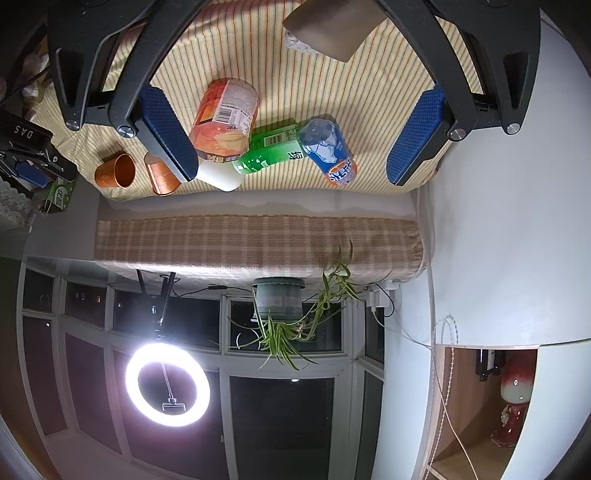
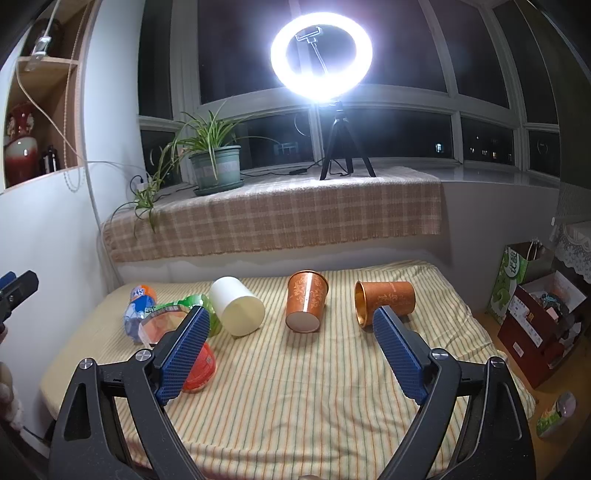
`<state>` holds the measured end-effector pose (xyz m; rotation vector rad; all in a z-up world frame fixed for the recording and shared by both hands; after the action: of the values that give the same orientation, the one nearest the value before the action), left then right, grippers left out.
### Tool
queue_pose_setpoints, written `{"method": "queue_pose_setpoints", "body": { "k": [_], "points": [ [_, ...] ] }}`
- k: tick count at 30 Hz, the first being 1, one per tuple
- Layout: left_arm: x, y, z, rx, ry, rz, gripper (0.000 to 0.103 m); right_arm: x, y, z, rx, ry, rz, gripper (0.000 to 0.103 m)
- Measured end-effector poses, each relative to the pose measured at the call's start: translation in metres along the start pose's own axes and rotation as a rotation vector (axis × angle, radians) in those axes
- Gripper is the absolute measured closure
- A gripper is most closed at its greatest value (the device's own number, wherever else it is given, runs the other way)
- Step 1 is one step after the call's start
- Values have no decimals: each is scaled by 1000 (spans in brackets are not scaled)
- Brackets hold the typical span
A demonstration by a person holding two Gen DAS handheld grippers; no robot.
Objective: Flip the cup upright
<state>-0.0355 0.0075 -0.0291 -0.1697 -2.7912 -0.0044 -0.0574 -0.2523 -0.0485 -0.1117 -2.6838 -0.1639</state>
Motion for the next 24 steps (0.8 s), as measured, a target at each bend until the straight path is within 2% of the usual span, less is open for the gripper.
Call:
{"method": "queue_pose_setpoints", "body": {
  "k": [24],
  "points": [
    [-4, 0, 1, -15, 8, -14, 0, -10, 1, 3, -13, 27, -6, 12]
  ]
}}
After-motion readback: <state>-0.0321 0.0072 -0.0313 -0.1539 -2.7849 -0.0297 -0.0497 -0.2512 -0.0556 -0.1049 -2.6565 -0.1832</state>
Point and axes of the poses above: each gripper's, at about its wrist camera, not at the fingertips, and x roughly against the way its jaws point, y to its left, z to its underside, the point moved 1 cm from there along -x, roughly the way its jaws point, and after that the axes turned 2 degrees about y, right-handed, at the moved point
